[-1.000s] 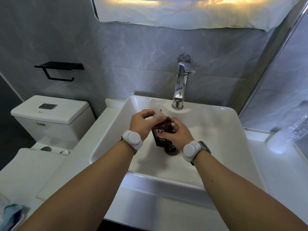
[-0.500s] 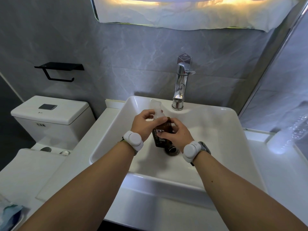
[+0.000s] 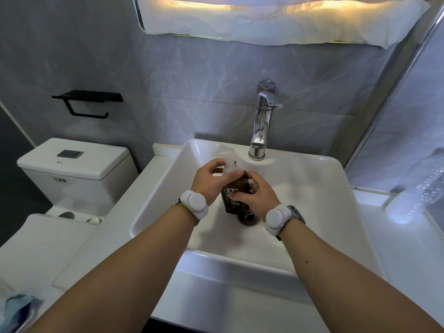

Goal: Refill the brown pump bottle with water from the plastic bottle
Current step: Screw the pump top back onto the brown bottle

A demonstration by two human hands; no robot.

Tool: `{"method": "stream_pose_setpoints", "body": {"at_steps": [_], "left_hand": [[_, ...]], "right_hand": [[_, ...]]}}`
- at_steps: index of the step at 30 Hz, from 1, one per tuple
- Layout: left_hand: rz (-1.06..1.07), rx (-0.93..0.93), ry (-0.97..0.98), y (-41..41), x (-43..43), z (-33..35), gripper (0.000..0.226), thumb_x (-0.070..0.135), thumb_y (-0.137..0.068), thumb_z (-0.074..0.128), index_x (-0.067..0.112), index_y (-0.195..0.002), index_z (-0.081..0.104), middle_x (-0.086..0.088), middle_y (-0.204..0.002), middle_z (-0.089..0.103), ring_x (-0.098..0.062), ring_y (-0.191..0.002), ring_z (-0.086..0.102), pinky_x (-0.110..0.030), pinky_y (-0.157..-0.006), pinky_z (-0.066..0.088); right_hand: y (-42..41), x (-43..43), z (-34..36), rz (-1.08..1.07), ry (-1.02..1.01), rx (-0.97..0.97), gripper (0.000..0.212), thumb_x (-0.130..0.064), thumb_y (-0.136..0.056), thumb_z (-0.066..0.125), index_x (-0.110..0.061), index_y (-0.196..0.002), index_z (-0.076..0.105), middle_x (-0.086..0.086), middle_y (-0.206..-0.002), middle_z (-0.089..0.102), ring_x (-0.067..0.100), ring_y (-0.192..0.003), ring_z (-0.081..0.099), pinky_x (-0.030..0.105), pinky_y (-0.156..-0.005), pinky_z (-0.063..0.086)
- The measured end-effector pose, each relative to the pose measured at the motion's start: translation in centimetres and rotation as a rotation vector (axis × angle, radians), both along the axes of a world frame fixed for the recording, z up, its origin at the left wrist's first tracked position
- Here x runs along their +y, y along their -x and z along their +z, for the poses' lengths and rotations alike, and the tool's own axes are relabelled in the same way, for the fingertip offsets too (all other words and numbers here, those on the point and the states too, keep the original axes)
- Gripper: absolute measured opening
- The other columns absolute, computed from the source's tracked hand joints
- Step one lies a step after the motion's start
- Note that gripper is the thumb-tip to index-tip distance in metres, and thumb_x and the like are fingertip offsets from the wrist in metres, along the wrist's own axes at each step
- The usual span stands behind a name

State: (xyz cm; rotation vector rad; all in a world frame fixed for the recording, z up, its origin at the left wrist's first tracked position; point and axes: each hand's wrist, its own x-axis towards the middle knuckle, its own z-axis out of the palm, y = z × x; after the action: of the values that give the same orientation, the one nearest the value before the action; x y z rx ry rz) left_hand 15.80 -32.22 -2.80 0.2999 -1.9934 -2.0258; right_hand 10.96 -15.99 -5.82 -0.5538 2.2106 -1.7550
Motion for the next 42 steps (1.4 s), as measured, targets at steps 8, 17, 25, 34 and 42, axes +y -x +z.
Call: {"method": "stream_pose_setpoints", "body": {"at_steps": [8, 17, 25, 34, 42], "left_hand": [[-0.092, 0.038, -0.095, 0.1, -0.2, 0.1, 0.036, 0.004, -0.094, 0.076, 0.006, -0.129, 0.071, -0.006, -0.114, 0.080, -0.016, -0.100, 0.077, -0.019, -0.082, 0.058], [-0.046, 0.010, -0.050, -0.2, 0.1, 0.4, 0.018, 0.016, -0.090, 0.083, 0.017, -0.107, 0.081, -0.014, -0.109, 0.077, -0.019, -0.097, 0.076, -0.023, -0.082, 0.060], [-0.004, 0.003, 0.021, 0.2, -0.4, -0.1, 0.041, 0.018, -0.088, 0.086, 0.013, -0.127, 0.074, -0.014, -0.121, 0.076, -0.022, -0.112, 0.072, -0.020, -0.094, 0.056], [-0.008, -0.001, -0.001, 0.1, 0.0, -0.3, 0.035, 0.017, -0.080, 0.093, 0.014, -0.113, 0.080, -0.003, -0.109, 0.080, -0.021, -0.104, 0.076, -0.029, -0.092, 0.062], [-0.101, 0.008, -0.078, 0.4, -0.5, -0.6, 0.033, 0.009, -0.092, 0.080, 0.015, -0.125, 0.075, 0.001, -0.116, 0.082, -0.016, -0.106, 0.078, -0.018, -0.086, 0.059]], "right_hand": [[0.0, 0.0, 0.0, 0.018, -0.030, 0.003, 0.051, -0.039, -0.070, 0.091, -0.035, -0.113, 0.064, 0.000, -0.101, 0.080, 0.021, -0.096, 0.077, 0.048, -0.092, 0.062], [0.0, -0.1, 0.0, 0.027, -0.010, 0.002, 0.056, -0.044, -0.063, 0.090, -0.033, -0.112, 0.065, 0.003, -0.103, 0.080, 0.024, -0.098, 0.076, 0.051, -0.094, 0.061], [0.2, 0.1, -0.2, 0.011, 0.000, 0.003, 0.047, -0.032, -0.075, 0.090, -0.031, -0.114, 0.064, 0.005, -0.105, 0.079, 0.025, -0.099, 0.076, 0.052, -0.094, 0.061], [0.3, 0.0, -0.4, 0.032, -0.017, 0.019, 0.047, -0.032, -0.074, 0.091, -0.037, -0.112, 0.064, 0.000, -0.106, 0.078, 0.020, -0.103, 0.074, 0.043, -0.093, 0.062], [0.3, 0.0, -0.3, 0.040, -0.011, -0.017, 0.049, -0.038, -0.074, 0.090, -0.035, -0.115, 0.064, 0.000, -0.106, 0.079, 0.020, -0.101, 0.075, 0.048, -0.096, 0.061]]}}
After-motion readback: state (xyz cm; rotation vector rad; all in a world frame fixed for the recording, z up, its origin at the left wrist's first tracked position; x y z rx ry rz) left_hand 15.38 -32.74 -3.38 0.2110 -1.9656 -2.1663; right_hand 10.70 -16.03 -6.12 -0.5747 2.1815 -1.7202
